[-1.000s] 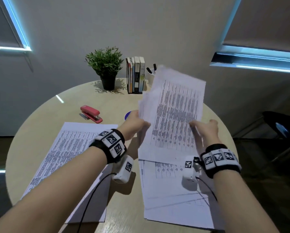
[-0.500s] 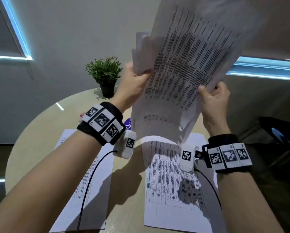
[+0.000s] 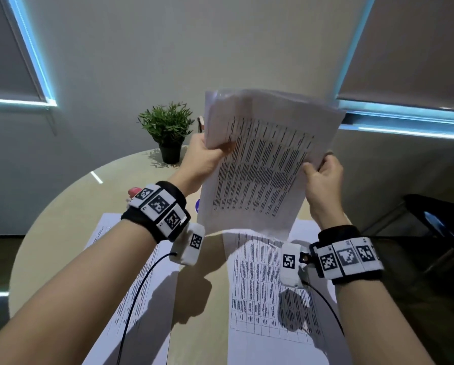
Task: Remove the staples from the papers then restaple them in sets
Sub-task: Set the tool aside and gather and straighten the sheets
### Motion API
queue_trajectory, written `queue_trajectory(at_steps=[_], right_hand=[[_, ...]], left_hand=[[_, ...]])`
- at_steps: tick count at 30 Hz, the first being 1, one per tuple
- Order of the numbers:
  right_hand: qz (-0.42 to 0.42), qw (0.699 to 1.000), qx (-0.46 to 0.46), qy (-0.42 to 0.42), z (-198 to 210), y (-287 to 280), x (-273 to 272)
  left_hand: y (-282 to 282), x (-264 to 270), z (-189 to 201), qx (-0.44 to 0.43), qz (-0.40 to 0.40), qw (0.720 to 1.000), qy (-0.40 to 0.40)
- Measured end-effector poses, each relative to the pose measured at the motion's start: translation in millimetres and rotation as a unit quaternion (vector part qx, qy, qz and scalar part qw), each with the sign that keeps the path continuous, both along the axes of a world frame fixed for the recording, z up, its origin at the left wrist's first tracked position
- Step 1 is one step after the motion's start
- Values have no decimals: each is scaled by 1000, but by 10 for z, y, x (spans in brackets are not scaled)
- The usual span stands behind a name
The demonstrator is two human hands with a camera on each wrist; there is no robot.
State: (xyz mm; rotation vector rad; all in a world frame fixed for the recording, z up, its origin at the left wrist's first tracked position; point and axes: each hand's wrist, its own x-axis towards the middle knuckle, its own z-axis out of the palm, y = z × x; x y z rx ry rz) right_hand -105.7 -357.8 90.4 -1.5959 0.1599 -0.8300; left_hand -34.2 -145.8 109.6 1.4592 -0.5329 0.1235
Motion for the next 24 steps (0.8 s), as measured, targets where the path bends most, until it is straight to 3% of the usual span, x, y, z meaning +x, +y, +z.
queue_trajectory(at_steps=[4, 6, 9, 10, 12, 14, 16, 19, 22, 24], right_hand=[[25, 999, 12, 31, -78, -22, 18], [20, 996, 13, 89, -227, -24, 29], [-72, 979, 63, 179, -493, -27, 18], [-75, 966, 115, 221, -576, -31, 3], [-3, 922, 251, 294, -709, -53, -9], [89, 859, 420, 280, -780, -62, 27], [114, 826, 491, 252, -792, -60, 12], [91, 856, 459, 221, -785, -132, 3], [6, 932, 316, 179, -748, -307, -80], [-32, 963, 228, 141, -697, -399, -176]], left_hand=[[4, 29, -37, 24, -45, 998, 31], [-6, 66, -182, 33, 1, 998, 62], [24, 196, -341, -47, 94, 986, 131], [39, 202, -343, -77, 117, 979, 147], [68, 236, -383, -136, 110, 968, 181], [69, 184, -431, -185, 68, 956, 219], [73, 147, -537, -197, 37, 941, 273], [182, 80, -624, -192, -12, 933, 303], [396, 74, -667, -203, -47, 932, 296], [546, 80, -687, -173, -58, 938, 294]])
